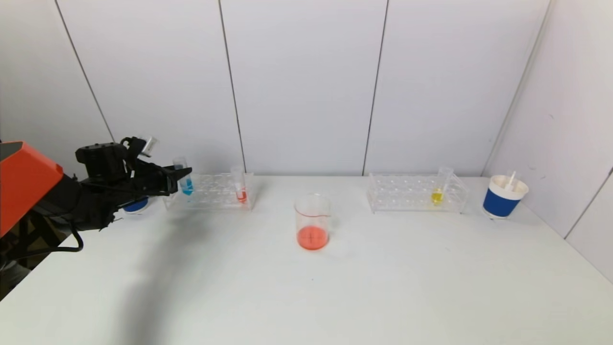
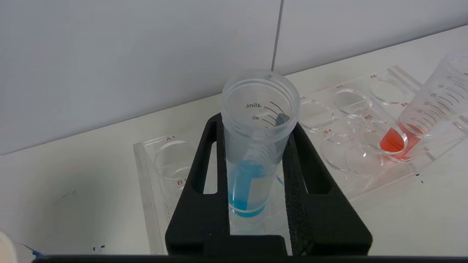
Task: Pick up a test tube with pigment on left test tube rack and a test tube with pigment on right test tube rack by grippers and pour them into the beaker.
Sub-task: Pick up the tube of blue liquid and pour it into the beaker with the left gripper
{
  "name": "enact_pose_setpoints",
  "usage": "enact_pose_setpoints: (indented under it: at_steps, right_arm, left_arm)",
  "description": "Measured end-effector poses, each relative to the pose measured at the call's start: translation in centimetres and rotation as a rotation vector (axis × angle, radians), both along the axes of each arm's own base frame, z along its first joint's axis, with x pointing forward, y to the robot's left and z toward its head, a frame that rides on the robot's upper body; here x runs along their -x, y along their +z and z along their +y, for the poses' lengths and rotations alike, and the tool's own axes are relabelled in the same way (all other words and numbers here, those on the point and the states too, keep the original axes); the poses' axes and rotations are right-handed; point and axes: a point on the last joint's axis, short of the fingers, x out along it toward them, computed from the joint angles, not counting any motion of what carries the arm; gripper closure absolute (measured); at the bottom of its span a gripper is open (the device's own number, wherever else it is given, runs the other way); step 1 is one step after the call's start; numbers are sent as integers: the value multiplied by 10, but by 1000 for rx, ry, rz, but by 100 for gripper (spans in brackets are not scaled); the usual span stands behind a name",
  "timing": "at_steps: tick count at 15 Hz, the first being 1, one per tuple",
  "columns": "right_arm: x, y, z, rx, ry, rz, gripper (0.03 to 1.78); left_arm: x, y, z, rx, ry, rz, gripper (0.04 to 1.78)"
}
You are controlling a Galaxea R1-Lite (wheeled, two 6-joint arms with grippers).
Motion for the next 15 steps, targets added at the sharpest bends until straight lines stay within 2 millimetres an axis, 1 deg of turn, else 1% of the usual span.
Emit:
enact_pose_setpoints:
  at_steps: [3,12,15]
  right_arm:
    - [0,0,0,0,0,0,4]
    - [0,0,0,0,0,0,4]
    - [0,0,0,0,0,0,4]
  left_arm:
    - [2,10,-2,-1,-3,4,138]
    - [10,51,-5,-9,-6,-54,138]
    - [18,72,-7,-11,-5,-60,138]
